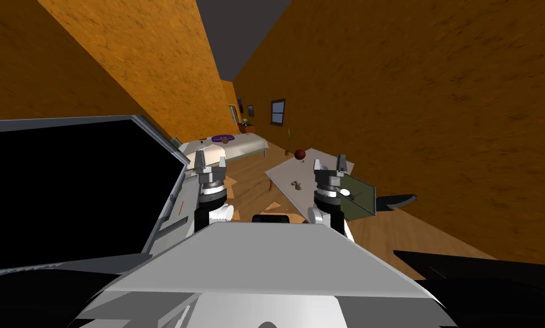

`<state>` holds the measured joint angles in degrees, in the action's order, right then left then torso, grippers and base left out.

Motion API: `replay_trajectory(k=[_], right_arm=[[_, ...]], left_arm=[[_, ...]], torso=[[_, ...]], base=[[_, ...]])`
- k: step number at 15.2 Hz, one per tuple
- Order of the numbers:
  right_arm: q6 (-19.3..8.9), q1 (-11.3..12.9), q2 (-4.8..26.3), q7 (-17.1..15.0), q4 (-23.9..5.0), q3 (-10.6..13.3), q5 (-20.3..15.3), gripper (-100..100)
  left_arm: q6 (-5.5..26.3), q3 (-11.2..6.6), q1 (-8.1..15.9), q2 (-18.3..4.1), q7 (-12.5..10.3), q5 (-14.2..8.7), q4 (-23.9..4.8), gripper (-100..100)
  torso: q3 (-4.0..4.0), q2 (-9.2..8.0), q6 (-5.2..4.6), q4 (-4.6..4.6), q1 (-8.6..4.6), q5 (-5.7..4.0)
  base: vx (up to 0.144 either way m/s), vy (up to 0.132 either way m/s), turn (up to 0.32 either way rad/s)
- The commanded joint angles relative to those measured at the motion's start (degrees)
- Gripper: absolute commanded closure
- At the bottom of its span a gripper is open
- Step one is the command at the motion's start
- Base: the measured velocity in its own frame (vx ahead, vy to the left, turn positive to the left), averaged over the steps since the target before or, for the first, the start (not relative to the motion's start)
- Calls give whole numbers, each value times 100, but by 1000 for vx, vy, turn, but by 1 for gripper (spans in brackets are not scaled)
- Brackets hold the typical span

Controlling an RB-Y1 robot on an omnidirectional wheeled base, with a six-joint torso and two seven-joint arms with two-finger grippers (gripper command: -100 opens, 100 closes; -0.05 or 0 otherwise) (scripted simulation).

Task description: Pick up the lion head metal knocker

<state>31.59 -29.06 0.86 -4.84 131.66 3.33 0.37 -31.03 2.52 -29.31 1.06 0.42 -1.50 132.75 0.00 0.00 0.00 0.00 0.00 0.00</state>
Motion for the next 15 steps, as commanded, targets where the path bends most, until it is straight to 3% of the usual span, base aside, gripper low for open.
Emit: replay_trajectory(k=[1, 6, 7, 9, 10, 12, 15], right_arm=[[-9, -5, 177, 24, -70, 13, -22, -100], [-59, -35, 753, 168, -482, 91, -153, -100], [-59, -35, 754, 168, -482, 91, -153, -100], [-98, -61, 1074, 282, -784, 152, -257, -100], [-98, -61, 1074, 282, -806, 152, -257, -100], [-144, -93, 1388, 418, -1194, 226, -382, -100], [-170, -112, 1578, 494, -1409, 267, -451, -100]], left_arm=[[0, 0, 0, 0, 0, 0, 0, 0], [0, 0, 0, 0, 0, 0, 0, 0], [0, 1, 0, 0, 0, 0, 0, 0], [0, 0, 0, 0, 0, 0, 0, 0], [0, 1, 0, 0, 0, 0, 0, 0], [0, 0, -1, 0, 0, 0, 0, 0], [0, 0, -1, 0, 0, 0, 0, 0]], torso=[[0, 0, 0, 0, 0, 0], [-9, 17, 2, -4, 9, 2], [-12, 20, 2, -5, 11, 2], [-13, 23, 2, -5, 12, 2], [-16, 28, 4, -6, 14, 2], [-20, 34, 2, -8, 12, 2], [-23, 40, 2, -9, 15, 3]], base=[[6, 7, 34], [37, 26, 86], [49, 33, 97], [60, 37, 131], [80, 32, 120], [86, 37, 154], [87, 36, 127]])
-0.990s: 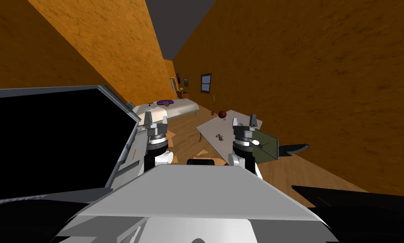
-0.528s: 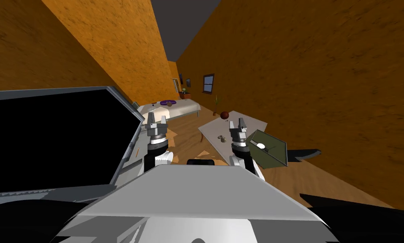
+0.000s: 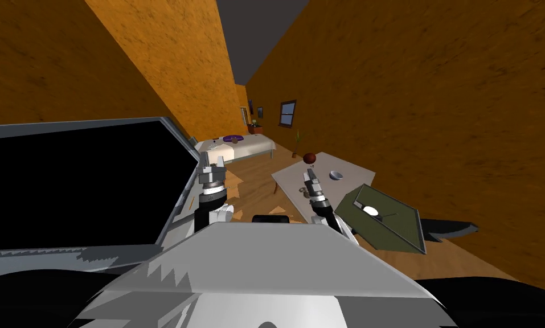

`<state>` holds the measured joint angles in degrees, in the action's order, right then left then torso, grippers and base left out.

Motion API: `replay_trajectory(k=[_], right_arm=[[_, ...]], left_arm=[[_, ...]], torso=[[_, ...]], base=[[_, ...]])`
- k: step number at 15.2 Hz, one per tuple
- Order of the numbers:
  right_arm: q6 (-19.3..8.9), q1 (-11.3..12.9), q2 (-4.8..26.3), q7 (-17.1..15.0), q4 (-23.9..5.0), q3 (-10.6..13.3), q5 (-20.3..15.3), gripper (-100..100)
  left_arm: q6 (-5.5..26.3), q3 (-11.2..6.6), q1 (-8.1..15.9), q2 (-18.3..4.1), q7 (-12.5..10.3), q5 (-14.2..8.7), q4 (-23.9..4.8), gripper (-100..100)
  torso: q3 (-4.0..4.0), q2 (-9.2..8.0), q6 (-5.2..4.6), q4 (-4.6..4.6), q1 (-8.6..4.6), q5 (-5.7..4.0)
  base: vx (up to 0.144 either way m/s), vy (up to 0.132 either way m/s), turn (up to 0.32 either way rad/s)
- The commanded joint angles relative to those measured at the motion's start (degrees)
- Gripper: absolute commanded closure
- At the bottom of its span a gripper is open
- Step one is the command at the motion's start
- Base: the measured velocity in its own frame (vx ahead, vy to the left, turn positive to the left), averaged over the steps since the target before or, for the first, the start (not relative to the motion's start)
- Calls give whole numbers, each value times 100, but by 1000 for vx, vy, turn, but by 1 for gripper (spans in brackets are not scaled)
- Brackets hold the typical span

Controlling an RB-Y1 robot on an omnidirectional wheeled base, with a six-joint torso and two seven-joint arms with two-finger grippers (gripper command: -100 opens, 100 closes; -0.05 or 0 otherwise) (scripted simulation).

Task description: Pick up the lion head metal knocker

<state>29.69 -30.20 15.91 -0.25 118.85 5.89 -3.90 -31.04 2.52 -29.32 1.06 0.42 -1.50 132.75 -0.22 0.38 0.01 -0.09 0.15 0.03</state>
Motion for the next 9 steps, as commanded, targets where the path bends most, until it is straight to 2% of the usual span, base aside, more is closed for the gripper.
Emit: replay_trajectory(k=[1, 2, 5, 6, 8, 9], right_arm=[[-7, -18, 246, 115, -286, 54, -98, -100], [-7, -18, 246, 115, -357, 54, -98, -100], [-65, -63, 597, 287, -769, 148, -257, -100], [-65, -63, 597, 287, -846, 148, -257, -100], [-129, -114, 922, 471, -1242, 250, -428, -100], [-129, -114, 949, 471, -1373, 250, -428, -100]], left_arm=[[0, 0, 0, 0, 0, 0, 0, 0], [0, 0, 0, 0, 0, 0, 0, 0], [0, 0, 0, 0, 0, 0, 0, 0], [0, 0, 0, 0, 0, 0, 0, 0], [0, 0, 0, 0, 0, 0, 0, 0], [0, 0, 0, 0, 0, 0, 0, 0]], torso=[[0, 0, 0, 0, 0, 0], [1, -1, 2, 0, 2, 0], [3, -4, 0, 1, 1, 0], [1, -2, 2, 1, 1, 0], [0, 1, 2, 0, -5, -1], [-4, 7, 2, -1, -3, -1]], base=[[77, 44, 139], [78, 36, 116], [78, 36, 146], [86, 24, 126], [104, 28, 219], [128, 42, 173]])
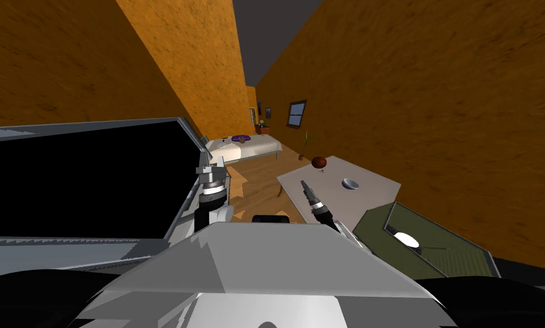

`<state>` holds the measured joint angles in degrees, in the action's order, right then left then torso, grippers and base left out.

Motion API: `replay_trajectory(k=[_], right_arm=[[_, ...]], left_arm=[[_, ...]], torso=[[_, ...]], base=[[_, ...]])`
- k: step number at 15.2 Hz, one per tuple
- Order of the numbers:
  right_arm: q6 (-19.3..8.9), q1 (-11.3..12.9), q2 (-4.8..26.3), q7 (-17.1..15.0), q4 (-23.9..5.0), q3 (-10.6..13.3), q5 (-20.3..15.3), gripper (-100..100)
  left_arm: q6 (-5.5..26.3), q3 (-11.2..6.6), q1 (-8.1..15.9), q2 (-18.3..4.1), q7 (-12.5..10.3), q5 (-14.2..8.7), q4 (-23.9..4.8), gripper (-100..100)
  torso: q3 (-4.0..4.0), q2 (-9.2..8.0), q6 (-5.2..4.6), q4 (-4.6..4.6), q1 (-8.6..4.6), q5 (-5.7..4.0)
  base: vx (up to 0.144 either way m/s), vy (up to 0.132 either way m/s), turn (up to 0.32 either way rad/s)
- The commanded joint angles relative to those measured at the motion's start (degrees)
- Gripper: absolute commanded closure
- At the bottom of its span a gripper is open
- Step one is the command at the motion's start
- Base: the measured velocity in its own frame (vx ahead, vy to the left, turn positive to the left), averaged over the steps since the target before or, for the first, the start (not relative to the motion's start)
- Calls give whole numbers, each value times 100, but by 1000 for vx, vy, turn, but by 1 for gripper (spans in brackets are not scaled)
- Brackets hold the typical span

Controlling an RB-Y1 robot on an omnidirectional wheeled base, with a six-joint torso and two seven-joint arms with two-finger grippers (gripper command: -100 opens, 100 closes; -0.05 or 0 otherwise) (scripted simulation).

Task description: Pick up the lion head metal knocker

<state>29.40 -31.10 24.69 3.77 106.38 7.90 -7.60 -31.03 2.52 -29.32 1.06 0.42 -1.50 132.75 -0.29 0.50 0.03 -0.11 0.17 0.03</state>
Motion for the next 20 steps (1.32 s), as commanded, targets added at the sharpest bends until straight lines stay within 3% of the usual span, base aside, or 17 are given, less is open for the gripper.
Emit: replay_trajectory(k=[1, 3, 5, 6, 14, 20], right_arm=[[-133, -50, 247, 165, -286, 103, -147, -100], [-167, -78, 422, 263, -585, 158, -238, -100], [-167, -78, 422, 263, -681, 158, -238, -100], [-202, -107, 595, 362, -887, 214, -331, -100], [-273, -167, 934, 563, -1545, 328, -520, -100], [-382, -263, 1416, 863, -2418, 504, -805, -100]], left_arm=[[0, 0, 0, 0, 0, 0, 0, 0], [0, 0, 0, 0, 0, 0, 0, 0], [0, 0, 0, 0, 0, 0, 0, 0], [0, 0, 0, 0, 0, 0, 0, 0], [0, 0, 0, 0, 0, 0, 0, 0], [0, 0, 0, 0, 0, 0, 0, 0]], torso=[[0, 0, 0, 0, 0, 0], [-3, 4, -2, -2, 3, 1], [2, -4, -2, 0, 2, 1], [7, -14, -3, 2, -2, 0], [10, -18, -1, 4, -6, -1], [4, -7, 2, 2, -3, 0]], base=[[139, 47, 173], [119, 36, 157], [78, 20, 92], [60, 15, 113], [67, 11, 110], [93, 15, 155]])
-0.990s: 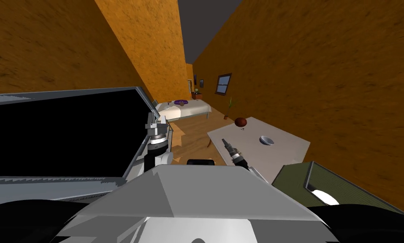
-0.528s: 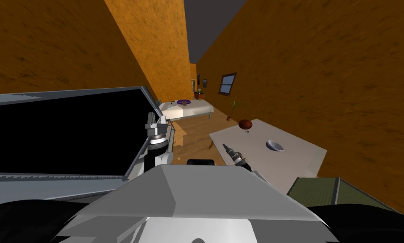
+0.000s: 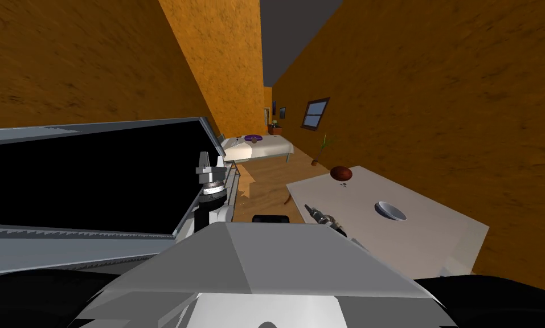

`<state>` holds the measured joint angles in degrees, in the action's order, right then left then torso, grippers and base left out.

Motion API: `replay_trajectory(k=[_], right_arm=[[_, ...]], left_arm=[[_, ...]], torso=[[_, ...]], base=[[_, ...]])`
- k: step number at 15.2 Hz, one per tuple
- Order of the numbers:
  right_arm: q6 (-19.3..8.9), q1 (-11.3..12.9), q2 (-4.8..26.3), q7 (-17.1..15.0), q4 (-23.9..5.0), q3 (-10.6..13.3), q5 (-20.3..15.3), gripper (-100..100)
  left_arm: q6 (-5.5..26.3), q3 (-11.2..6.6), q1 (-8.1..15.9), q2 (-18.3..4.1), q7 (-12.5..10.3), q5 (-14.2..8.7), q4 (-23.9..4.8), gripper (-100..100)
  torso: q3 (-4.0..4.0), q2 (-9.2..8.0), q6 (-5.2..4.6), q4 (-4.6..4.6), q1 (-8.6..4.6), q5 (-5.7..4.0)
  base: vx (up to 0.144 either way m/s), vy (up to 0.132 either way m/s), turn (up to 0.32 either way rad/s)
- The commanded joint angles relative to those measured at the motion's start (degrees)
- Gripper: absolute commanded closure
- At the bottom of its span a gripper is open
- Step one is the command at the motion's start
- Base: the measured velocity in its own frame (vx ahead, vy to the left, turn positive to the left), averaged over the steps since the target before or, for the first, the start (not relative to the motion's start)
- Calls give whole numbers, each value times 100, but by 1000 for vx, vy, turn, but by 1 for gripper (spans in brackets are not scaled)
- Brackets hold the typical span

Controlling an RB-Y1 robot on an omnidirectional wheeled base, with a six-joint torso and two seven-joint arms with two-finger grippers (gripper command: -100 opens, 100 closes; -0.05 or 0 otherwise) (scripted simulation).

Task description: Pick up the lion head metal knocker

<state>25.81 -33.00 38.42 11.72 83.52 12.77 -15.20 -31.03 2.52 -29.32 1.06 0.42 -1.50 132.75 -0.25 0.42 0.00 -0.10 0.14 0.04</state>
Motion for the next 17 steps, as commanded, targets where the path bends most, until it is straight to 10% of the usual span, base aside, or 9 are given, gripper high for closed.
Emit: replay_trajectory(k=[1, 17], right_arm=[[-59, -105, 194, 166, -286, 76, -139, -100], [-292, -339, 1073, 788, -2189, 489, -747, -100]], left_arm=[[0, 0, 0, 0, 0, 0, 0, 0], [0, 0, 0, 0, 0, 0, 0, 0]], torso=[[0, 0, 0, 0, 0, 0], [10, -18, -1, 4, 3, 0]], base=[[102, 17, 179], [77, 5, 124]])
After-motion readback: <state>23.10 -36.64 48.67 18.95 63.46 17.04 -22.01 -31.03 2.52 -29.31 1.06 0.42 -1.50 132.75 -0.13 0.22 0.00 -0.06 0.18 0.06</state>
